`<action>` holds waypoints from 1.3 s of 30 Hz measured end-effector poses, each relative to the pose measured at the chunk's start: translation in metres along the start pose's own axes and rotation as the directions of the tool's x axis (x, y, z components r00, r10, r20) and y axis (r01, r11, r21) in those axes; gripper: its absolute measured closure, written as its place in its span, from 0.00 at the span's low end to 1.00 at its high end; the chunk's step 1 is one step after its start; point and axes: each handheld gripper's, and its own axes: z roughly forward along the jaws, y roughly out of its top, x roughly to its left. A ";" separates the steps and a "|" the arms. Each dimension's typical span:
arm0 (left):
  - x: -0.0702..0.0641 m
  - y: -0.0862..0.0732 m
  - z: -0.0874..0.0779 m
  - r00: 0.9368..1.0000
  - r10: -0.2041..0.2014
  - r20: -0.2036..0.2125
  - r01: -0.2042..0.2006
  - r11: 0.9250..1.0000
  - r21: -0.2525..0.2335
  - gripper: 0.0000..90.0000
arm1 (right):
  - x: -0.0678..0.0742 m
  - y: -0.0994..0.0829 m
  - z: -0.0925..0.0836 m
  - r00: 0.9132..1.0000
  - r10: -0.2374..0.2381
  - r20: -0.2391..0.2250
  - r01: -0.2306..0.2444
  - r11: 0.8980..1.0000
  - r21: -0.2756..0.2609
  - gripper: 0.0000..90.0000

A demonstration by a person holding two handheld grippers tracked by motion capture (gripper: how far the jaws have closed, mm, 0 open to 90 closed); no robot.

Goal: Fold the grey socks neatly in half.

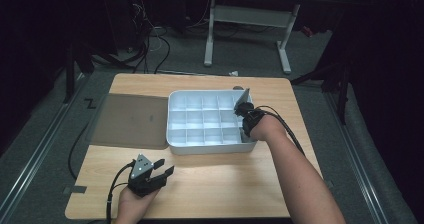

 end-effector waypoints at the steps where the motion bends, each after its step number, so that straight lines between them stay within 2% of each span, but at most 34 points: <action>1: 0.000 0.000 0.000 1.000 0.000 0.000 0.000 1.000 0.000 0.59 | 0.002 0.000 0.001 1.000 0.020 0.002 -0.020 1.000 0.009 1.00; 2: 0.000 0.000 0.000 1.000 0.000 0.001 0.000 1.000 0.001 0.59 | 0.001 0.002 0.002 1.000 -0.002 0.005 0.002 1.000 0.011 1.00; 3: 0.000 0.000 0.001 1.000 0.000 0.001 0.000 1.000 0.001 0.59 | 0.003 0.004 0.005 1.000 -0.004 0.018 0.003 1.000 0.022 1.00; 4: 0.000 0.000 0.001 1.000 0.001 0.002 -0.001 1.000 0.001 0.59 | 0.005 0.005 0.006 1.000 0.013 0.017 -0.013 0.999 0.032 1.00; 6: -0.001 0.000 0.001 1.000 0.000 0.002 0.000 1.000 -0.001 0.59 | 0.004 0.006 0.008 1.000 0.000 0.016 -0.001 0.999 0.035 1.00; 8: -0.001 0.000 0.000 1.000 0.000 0.002 0.000 1.000 -0.001 0.59 | 0.004 0.007 0.010 1.000 0.016 0.015 -0.017 0.999 0.049 1.00; 12: 0.000 0.000 0.000 1.000 -0.001 0.005 0.001 1.000 0.001 0.58 | 0.006 0.007 0.013 1.000 0.013 0.019 -0.014 0.999 0.052 1.00; 13: 0.000 0.000 0.000 1.000 -0.001 0.005 0.001 1.000 0.001 0.59 | 0.006 0.007 0.014 1.000 0.022 0.020 -0.023 0.998 0.050 1.00; 14: 0.000 0.000 0.001 1.000 0.000 0.005 0.000 1.000 0.001 0.59 | 0.005 0.007 0.014 1.000 0.002 0.021 -0.003 0.999 0.045 1.00; 20: -0.001 0.001 0.000 1.000 0.002 0.005 -0.002 1.000 -0.003 0.59 | 0.007 0.006 0.015 1.000 0.003 0.031 -0.005 0.999 0.047 1.00; 21: -0.001 0.001 0.000 1.000 0.001 0.005 -0.001 1.000 -0.003 0.59 | 0.008 0.006 0.014 0.999 0.016 0.028 -0.017 0.999 0.052 1.00; 24: -0.001 0.001 0.000 1.000 0.001 0.007 -0.001 1.000 -0.002 0.59 | 0.008 0.005 0.014 1.000 0.001 0.025 -0.002 0.999 0.045 1.00; 27: -0.001 0.001 0.000 1.000 0.001 0.008 -0.001 1.000 -0.002 0.58 | 0.009 0.003 0.014 1.000 0.018 0.022 -0.019 0.999 0.041 1.00; 28: -0.001 0.001 0.000 1.000 0.002 0.008 -0.002 1.000 -0.002 0.59 | 0.008 0.003 0.015 1.000 0.005 0.016 -0.005 0.999 0.038 1.00; 33: -0.002 0.001 0.000 1.000 0.003 0.007 -0.003 1.000 -0.001 0.59 | 0.011 0.001 0.014 1.000 0.018 0.015 -0.019 0.999 0.038 1.00; 35: -0.002 0.001 0.001 1.000 0.005 0.007 -0.005 1.000 0.001 0.59 | 0.010 0.001 0.014 1.000 0.006 0.014 -0.006 0.999 0.033 1.00; 37: -0.001 0.001 0.000 1.000 0.004 0.006 -0.004 1.000 -0.001 0.59 | 0.011 0.000 0.012 0.999 0.035 0.009 -0.035 0.999 0.031 1.00; 39: -0.001 0.001 0.000 1.000 0.003 0.004 -0.003 1.000 -0.002 0.59 | 0.009 -0.001 0.009 1.000 0.019 0.015 -0.020 1.000 0.013 0.96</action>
